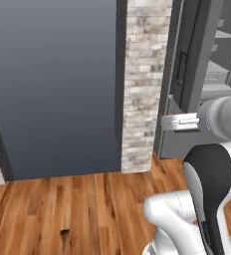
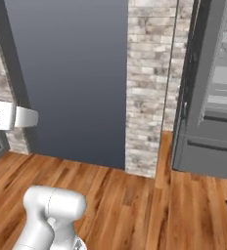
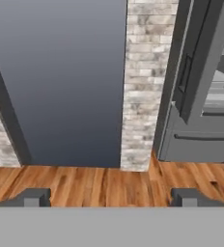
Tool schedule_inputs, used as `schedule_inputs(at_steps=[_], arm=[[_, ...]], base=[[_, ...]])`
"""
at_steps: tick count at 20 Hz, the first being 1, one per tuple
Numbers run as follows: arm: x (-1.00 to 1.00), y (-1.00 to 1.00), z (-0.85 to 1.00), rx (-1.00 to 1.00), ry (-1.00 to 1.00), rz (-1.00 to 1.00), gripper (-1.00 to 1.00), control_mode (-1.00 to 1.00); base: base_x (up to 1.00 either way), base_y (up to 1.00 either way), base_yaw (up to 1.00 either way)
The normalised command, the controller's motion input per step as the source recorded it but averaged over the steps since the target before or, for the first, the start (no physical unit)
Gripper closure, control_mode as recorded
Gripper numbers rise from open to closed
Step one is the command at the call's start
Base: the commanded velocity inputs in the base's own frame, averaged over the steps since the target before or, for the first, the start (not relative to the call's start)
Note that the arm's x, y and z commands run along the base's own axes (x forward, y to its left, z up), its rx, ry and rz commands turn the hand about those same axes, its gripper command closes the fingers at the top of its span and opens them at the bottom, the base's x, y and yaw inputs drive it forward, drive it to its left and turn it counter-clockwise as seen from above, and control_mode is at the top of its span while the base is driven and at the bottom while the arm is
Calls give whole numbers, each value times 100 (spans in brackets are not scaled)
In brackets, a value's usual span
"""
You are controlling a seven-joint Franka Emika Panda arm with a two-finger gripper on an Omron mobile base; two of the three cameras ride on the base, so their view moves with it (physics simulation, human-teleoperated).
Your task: Take the cakes from the fridge and place them on the empty tray on the dining counter.
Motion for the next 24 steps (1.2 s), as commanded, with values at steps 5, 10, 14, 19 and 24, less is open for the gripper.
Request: schedule_inputs(at_steps=[5, 10, 14, 19, 24], arm=[[0, 0, 0, 0, 0, 0, -100, 100], [0, 0, 0, 0, 0, 0, -100, 100], [0, 0, 0, 0, 0, 0, -100, 100], [0, 0, 0, 0, 0, 0, -100, 100], [0, 0, 0, 0, 0, 0, -100, 100]], base=[[-7, -100, 4], [0, -100, 11], [2, -100, 14], [37, -100, 21], [89, -100, 14]])
